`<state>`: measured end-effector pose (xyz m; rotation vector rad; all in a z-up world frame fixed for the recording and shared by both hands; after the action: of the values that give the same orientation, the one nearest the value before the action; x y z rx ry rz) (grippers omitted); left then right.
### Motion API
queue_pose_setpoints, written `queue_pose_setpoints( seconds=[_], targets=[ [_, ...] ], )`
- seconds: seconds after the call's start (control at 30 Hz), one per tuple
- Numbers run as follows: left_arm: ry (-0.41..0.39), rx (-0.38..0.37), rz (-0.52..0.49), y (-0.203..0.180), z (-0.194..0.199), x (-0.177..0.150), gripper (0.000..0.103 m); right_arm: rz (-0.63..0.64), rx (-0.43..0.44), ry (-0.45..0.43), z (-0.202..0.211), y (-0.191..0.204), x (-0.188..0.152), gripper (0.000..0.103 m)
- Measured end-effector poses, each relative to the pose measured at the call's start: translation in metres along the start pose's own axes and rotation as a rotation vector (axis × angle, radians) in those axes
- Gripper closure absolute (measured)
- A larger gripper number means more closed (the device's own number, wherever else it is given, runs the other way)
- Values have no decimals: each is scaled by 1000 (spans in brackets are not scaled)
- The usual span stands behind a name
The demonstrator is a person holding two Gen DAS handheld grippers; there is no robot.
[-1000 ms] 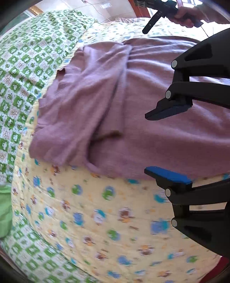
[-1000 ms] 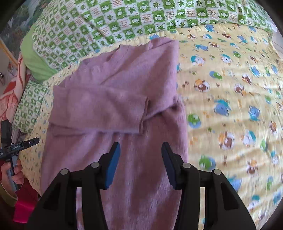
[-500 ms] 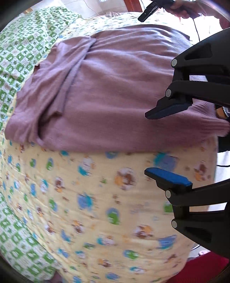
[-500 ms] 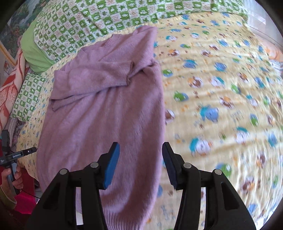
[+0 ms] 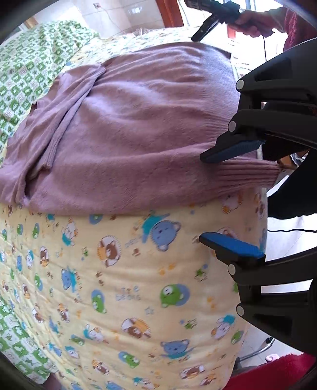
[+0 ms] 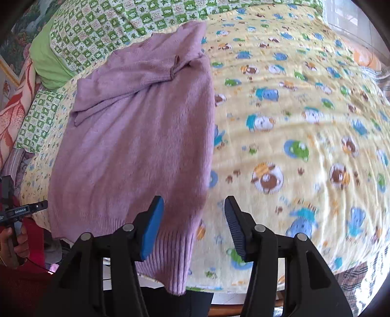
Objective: Fold small clothes
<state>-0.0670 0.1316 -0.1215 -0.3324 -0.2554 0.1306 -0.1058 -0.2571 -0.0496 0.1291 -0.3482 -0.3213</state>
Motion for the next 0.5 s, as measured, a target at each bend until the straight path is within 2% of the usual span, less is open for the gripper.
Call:
queue_pose_setpoints(
  seconds=[0.3, 0.5],
  targets=[
    [65, -53, -26, -12, -23, -14, 40, -47, 39, -2, -1, -1, -17, 49],
    [58, -85, -14, -18, -32, -9, 25, -41, 71, 30, -10, 6, -21, 49]
  ],
)
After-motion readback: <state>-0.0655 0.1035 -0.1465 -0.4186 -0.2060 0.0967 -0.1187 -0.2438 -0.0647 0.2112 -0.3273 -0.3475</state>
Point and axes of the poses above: each gripper's, at about its wrist camera, not at the fingertips, and z roughly against the way its jaws point, y to its left, x to its top, the point moved 4 cm from there along -z, roughly the way its jaws point, and after that the axes turned 3 degrees about -x, right-handed, at the moved point
